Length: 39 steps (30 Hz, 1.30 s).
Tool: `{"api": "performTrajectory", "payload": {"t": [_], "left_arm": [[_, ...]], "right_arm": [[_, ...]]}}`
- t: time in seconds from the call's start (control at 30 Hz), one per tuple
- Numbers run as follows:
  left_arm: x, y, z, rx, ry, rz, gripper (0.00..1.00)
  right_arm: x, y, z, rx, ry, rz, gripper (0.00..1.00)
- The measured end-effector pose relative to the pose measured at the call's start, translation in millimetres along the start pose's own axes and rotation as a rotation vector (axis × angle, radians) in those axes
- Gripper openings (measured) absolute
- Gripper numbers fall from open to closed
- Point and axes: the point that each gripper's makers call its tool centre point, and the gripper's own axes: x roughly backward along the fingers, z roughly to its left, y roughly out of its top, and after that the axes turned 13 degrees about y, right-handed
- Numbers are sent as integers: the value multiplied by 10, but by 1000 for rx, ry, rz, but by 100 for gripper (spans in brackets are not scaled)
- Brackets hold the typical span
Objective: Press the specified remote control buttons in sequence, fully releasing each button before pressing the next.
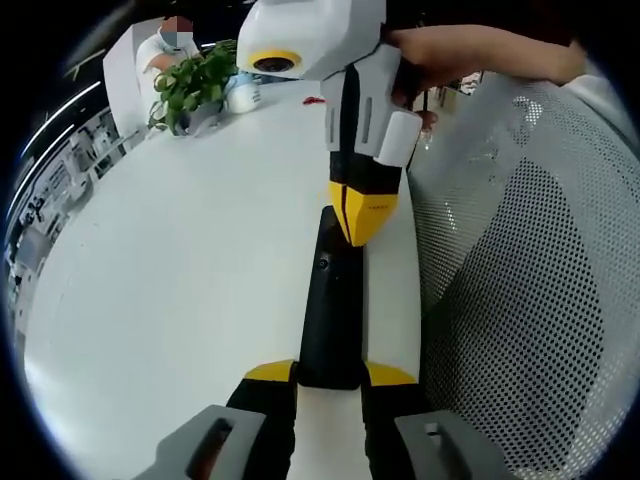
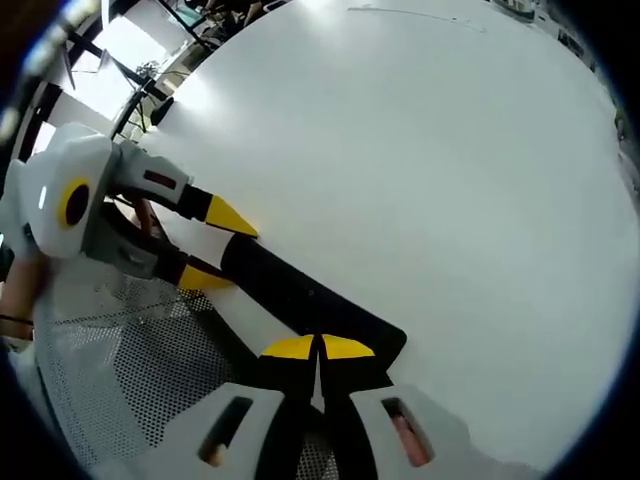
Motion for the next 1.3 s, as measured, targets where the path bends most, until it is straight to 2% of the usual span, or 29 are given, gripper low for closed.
{"api": "performTrajectory", "payload": {"t": [0.7,1.3], "left_arm": [[1,4,-1,-6,0,0,25],[-8,25,3,-2,2,1,25]], "right_arm": [[24,-23,-41,-4,-27,16,0],[0,-21,-26,96,-111,101,0]]}}
